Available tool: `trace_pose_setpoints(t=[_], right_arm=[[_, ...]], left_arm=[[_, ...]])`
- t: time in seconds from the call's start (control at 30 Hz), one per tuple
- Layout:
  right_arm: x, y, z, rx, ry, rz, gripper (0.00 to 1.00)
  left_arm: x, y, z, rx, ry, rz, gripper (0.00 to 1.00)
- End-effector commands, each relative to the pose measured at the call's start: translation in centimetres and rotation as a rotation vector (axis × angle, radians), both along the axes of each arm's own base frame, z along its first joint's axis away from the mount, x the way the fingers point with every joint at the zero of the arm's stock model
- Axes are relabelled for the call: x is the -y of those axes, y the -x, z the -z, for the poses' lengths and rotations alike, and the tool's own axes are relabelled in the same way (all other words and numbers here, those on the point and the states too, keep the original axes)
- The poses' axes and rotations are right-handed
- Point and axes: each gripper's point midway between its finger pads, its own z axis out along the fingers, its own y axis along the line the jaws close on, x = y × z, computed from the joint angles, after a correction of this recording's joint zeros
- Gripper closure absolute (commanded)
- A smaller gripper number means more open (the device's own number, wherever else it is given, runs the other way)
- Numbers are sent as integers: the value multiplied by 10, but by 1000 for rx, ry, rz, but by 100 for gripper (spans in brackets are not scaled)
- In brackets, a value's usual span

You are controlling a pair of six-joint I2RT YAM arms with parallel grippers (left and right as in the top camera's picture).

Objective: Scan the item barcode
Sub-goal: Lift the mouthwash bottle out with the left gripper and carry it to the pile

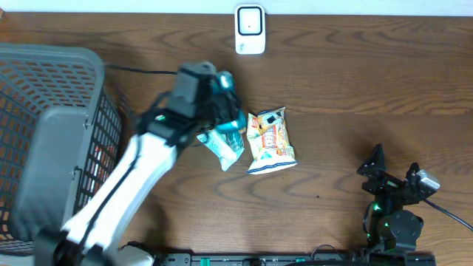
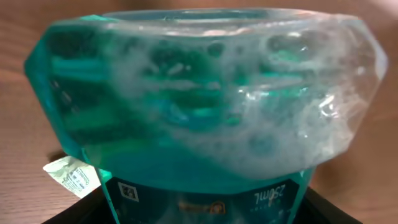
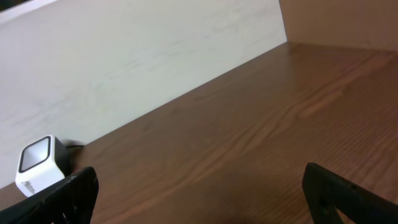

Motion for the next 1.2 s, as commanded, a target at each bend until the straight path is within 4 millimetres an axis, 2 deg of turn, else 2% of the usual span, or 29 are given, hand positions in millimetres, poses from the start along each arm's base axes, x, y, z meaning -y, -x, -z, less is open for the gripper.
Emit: trace_pose_setpoints(t=[0.0,0.1,0.2,0.4,0.63,0.73,0.8,0.83,0.9,1.0,1.07,1.17], right_arm=[[0,0,0,6,-10,2,1],[0,0,0,6,-10,2,1],[0,0,0,6,-10,2,1],[0,0,0,6,-10,2,1],[0,0,0,5,-10,2,1],[0,0,0,6,-10,2,1],[0,0,0,6,-10,2,1],[0,0,0,6,-10,2,1],[0,0,0,6,-10,2,1],[0,0,0,6,-10,2,1],[0,0,0,6,-10,2,1],[0,0,0,6,-10,2,1]], left_arm=[[8,-5,28,-13,-107,75,58],[18,6,72,-124,-161,118,58],[29,15,92,-148,-204,199,58],[52,26,117,-153,-244,307,58],[59,33,136,-185,-263,333,58],[60,31,133,-176,-259,332,32],[62,28,123,-158,-249,330,15],[63,26,117,-148,-245,328,9],[67,19,85,-96,-223,330,4],[72,13,28,21,-211,382,2],[68,9,-15,112,-222,404,2],[37,-4,-77,244,-281,290,2]])
